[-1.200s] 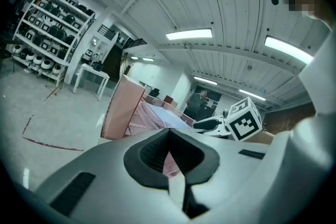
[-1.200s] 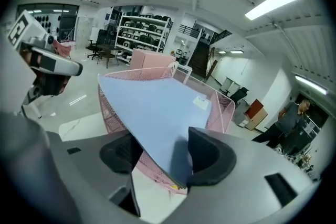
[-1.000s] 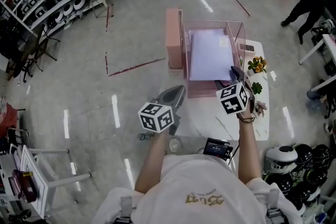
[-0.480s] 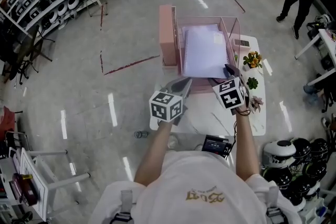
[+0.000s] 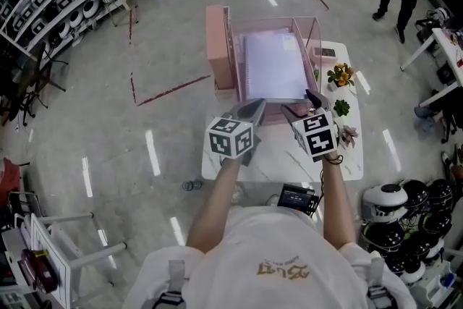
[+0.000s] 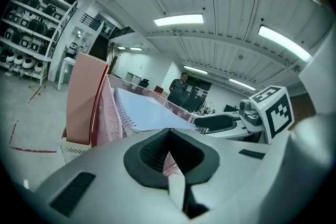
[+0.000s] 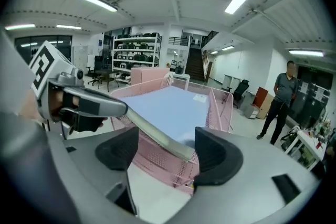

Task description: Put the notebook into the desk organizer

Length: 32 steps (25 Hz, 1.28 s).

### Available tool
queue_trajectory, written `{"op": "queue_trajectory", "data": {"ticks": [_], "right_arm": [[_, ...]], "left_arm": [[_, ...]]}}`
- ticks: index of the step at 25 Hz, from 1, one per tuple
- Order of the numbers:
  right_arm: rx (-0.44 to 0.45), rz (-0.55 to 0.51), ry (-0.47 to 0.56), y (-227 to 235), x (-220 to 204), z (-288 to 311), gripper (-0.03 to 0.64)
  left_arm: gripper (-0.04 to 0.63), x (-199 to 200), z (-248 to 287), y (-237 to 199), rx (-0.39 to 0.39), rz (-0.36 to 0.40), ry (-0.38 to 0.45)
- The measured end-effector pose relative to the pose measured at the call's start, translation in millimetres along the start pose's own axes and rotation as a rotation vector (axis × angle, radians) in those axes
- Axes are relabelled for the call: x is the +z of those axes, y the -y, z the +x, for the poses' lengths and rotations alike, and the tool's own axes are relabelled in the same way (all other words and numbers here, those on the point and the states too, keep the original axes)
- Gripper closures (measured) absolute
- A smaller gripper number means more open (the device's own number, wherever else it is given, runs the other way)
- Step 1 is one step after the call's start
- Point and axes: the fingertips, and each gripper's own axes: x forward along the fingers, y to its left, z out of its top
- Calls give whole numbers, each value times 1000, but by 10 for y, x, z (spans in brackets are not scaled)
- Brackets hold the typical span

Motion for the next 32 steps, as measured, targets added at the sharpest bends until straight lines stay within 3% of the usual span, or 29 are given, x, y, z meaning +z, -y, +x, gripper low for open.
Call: {"op": "queue_trajectory", "data": {"ticks": [4,7,11,14,15,19,24,32], "right_arm": [[-2,116,96,38,48,-107,313],[51,272,174,27,47,-203,378],[144,449,264,-32,38,-375,478],[189,541,348,-31,46,-545,606],[197,560,369,-30,31,-595,606],[172,558,402,-23,-62,-712,606],[108,516,430,-20,-158,-883,606],[35,470,417,102,-307,-1035,607]], "left_arm": [[578,7,-20,-10,8,-34,26],[578,35,-84,15,12,-48,57],[578,102,-229,90,28,-27,87],[578,147,-344,147,47,-18,107],[578,157,-383,167,57,-11,115],[579,195,-543,207,109,14,164],[580,40,-670,231,160,-23,196],[578,-59,-690,408,183,0,213]]}}
